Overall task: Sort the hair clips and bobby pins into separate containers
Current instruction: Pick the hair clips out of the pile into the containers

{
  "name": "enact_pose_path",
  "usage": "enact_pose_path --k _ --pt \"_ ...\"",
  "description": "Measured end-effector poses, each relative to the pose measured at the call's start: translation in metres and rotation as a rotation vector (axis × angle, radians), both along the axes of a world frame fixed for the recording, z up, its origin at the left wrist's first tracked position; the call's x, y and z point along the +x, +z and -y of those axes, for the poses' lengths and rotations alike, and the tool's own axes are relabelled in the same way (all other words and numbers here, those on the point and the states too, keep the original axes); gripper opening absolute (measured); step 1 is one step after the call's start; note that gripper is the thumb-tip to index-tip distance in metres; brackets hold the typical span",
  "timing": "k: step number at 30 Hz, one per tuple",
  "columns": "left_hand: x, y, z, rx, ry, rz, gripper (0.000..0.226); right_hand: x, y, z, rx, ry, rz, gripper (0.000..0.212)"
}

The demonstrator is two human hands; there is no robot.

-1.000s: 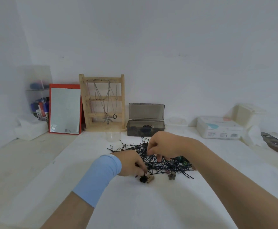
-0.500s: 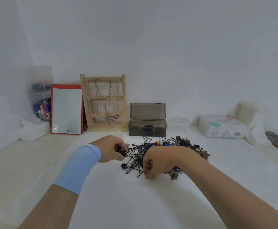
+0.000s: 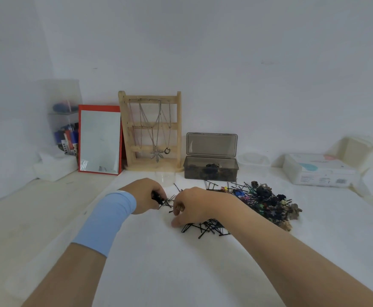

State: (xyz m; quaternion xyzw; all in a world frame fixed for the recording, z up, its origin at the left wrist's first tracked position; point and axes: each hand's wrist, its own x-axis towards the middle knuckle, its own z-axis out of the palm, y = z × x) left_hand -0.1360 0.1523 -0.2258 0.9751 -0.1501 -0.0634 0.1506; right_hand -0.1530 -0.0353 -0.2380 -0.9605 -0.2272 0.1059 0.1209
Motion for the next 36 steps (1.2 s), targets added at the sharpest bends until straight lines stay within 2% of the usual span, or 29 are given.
enact_pose_path --k 4,8,12,14,19,23,26,29,31,34,36 --pt "0.010 0.003 0.001 -0.059 -0.007 0.018 0.026 0.009 -0.006 0.003 0.000 0.017 -0.010 0.031" --pt "0.028 0.010 0.020 -0.145 -0.031 0.096 0.027 0.028 0.010 0.024 0.090 0.004 0.004 0.030" --pt "0.055 0.019 0.054 -0.192 -0.070 0.164 0.026 0.065 0.032 0.070 0.160 -0.138 0.186 0.011" --pt "0.071 0.021 0.075 -0.208 -0.080 0.187 0.025 0.084 0.039 0.092 0.169 -0.231 0.264 0.008" --pt "0.110 0.020 0.118 -0.268 -0.063 0.230 0.030 0.118 0.038 0.119 0.106 -0.307 0.272 0.019" --pt "0.131 0.016 0.139 -0.208 -0.079 0.250 0.041 0.132 0.030 0.126 0.091 -0.263 0.230 0.034" --pt "0.139 0.008 0.143 -0.216 -0.106 0.214 0.059 0.135 0.026 0.133 0.155 -0.244 0.222 0.050" --pt "0.139 0.002 0.142 -0.252 -0.128 0.174 0.068 0.133 0.022 0.139 0.283 -0.273 0.243 0.052" --pt "0.135 0.000 0.142 -0.268 -0.136 0.188 0.063 0.127 0.024 0.144 0.364 -0.283 0.268 0.042" --pt "0.122 0.002 0.141 -0.342 -0.161 0.269 0.042 0.111 0.032 0.150 0.444 -0.281 0.334 0.018" --pt "0.109 0.003 0.141 -0.367 -0.197 0.265 0.026 0.095 0.037 0.154 0.463 -0.254 0.344 0.017"
